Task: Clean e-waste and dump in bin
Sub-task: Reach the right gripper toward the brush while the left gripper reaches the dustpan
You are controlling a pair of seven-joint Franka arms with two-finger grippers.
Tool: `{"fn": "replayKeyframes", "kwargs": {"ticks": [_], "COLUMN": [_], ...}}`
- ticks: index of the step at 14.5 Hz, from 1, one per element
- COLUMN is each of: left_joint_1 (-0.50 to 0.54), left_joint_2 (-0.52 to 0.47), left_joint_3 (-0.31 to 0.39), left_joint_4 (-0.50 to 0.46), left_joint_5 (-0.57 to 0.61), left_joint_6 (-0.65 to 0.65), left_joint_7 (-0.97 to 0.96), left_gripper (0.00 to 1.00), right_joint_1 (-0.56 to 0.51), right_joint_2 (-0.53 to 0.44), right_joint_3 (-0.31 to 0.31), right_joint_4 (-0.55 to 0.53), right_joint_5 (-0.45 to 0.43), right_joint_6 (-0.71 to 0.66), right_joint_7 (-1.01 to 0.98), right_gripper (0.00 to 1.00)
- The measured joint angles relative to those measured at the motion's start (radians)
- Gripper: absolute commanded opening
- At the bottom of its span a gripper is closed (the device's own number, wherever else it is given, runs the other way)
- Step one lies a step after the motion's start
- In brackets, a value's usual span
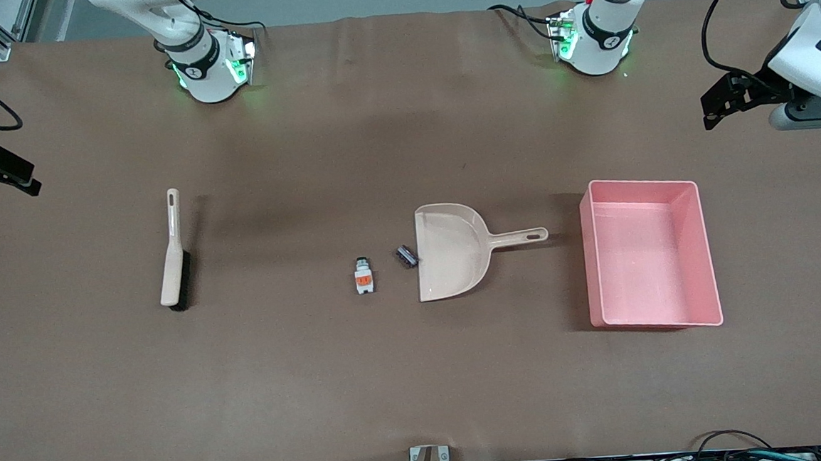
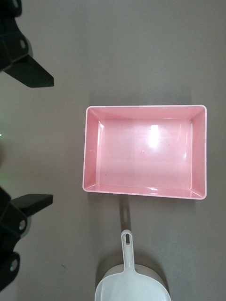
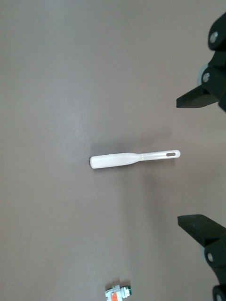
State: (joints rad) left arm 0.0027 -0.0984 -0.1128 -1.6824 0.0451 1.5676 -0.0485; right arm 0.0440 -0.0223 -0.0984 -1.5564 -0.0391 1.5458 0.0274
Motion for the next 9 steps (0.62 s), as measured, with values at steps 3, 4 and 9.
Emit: {"fn": "replayKeyframes", "kwargs": {"ticks": [3,4,9], "left_joint_1": [0.000,-0.001,-0.007], "left_joint_2": [0.004,0.006,0.095], "left_joint_3": [0.000,0.000,-0.037], "left_joint_4": [0.001,0.002,0.061], "left_joint_5": [0.000,0.000,-0.002], "left_joint_6": [0.000,0.000,0.022], "left_joint_7": [0.001,0.002,0.073], "left_gripper": [1.00,1.00,1.00], "right_joint_1": [0.000,0.000,0.034], "right_joint_2": [0.000,0.000,0.130], "right_joint_3": [0.000,0.000,0.015], "right_joint_4": [0.000,0.000,-0.025], "right_joint_5": [0.000,0.002,0.012], "right_joint_6": [-0.007,-0.007,-0.099], "right_joint_7": [0.000,0.000,-0.002], "right_gripper": [1.00,1.00,1.00]}}
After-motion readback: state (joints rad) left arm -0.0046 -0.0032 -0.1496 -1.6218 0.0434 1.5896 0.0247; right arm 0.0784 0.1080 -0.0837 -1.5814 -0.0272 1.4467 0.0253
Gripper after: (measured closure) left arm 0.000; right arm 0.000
